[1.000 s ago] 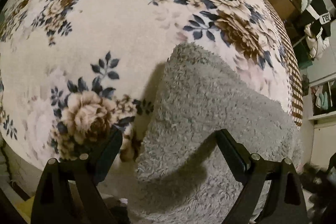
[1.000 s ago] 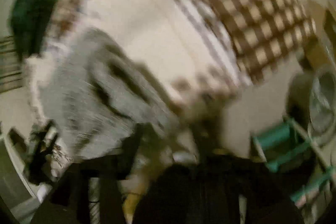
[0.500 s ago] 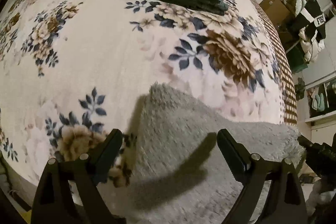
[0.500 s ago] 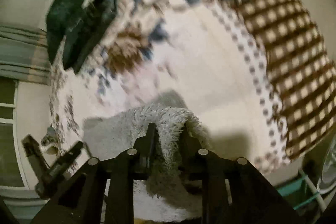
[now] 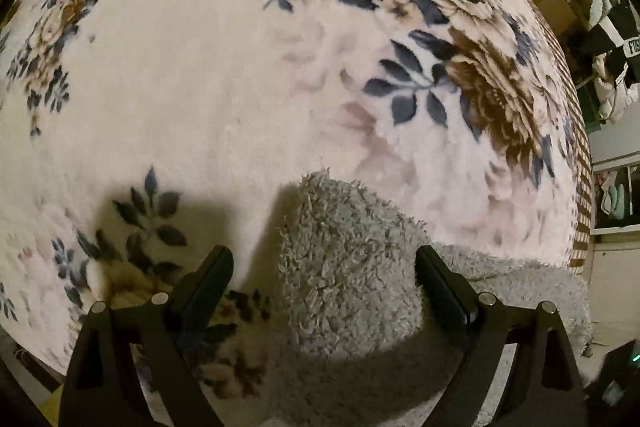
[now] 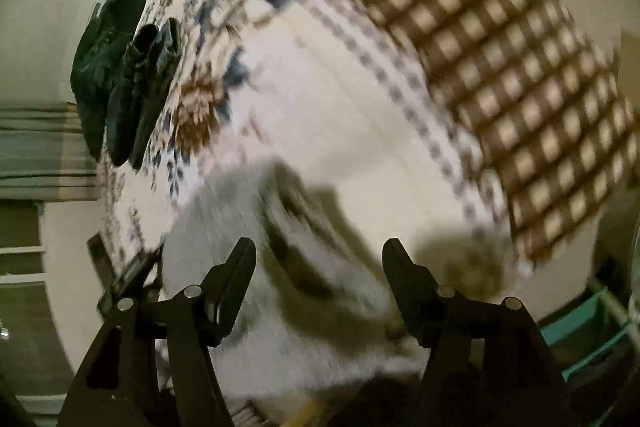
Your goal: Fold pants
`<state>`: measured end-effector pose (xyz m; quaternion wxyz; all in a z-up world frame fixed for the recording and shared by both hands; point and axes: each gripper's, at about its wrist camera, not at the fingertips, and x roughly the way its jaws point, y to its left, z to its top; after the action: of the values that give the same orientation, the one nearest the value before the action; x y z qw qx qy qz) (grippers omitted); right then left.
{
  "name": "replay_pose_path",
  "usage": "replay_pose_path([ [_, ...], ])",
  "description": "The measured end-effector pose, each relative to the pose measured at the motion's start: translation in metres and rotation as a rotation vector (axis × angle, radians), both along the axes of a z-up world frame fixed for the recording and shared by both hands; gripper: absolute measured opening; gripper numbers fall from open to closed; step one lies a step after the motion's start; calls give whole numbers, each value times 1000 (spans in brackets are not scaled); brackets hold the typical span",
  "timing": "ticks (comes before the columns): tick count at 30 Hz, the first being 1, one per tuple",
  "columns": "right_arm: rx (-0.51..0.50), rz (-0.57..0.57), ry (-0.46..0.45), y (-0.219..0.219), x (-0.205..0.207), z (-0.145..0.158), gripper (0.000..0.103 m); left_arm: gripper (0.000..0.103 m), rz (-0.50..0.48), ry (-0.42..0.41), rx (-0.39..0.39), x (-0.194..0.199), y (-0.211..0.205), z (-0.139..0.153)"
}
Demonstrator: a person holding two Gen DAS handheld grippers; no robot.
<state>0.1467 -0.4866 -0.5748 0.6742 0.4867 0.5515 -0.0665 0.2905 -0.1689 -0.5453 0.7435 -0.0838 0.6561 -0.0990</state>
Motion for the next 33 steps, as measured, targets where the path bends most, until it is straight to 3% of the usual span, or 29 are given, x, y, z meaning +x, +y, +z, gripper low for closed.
replay_pose_path([
  [3,135,-23,22,13,-15,-33,68,92,-8,-9,13,-2,-2,2],
  [4,166,-43,7,18,-18,-42,59,92,-12,-12,17,-1,-2,4],
  [5,166,-57,8,21,-22,-47,27,92,-17,-17,20,0,0,5],
  [6,153,-62,30,26,-24,-49,14,92,-24,-21,26,0,-3,6],
  [12,45,-108,47,20,-70,-8,12,92,-52,-20,8,2,-9,8],
  [15,46,-89,154,15,-81,-26,12,92,-70,-24,7,2,-17,10],
  [18,45,-16,214,19,-69,-47,14,92,-94,-35,12,0,-23,16],
  [21,4,42,180,21,-49,-26,39,92,-111,-46,14,-2,-26,19],
  [22,-26,40,123,20,-42,-10,55,92,-115,-47,12,-3,-27,19],
  [23,-53,39,71,19,-37,3,61,92,-115,-47,11,-3,-27,19],
  [26,-122,84,-52,17,-5,28,74,92,-104,-40,6,-3,-28,15],
  [30,-75,135,-44,12,59,3,75,92,-94,-31,-1,-2,-27,9],
  [31,-48,152,-52,13,69,-3,71,92,-95,-27,0,-2,-26,7],
  [32,-55,159,-79,15,78,-3,31,92,-95,-24,1,-2,-25,5],
  [33,-75,158,-83,16,83,-3,20,92,-94,-20,-2,-1,-24,2],
])
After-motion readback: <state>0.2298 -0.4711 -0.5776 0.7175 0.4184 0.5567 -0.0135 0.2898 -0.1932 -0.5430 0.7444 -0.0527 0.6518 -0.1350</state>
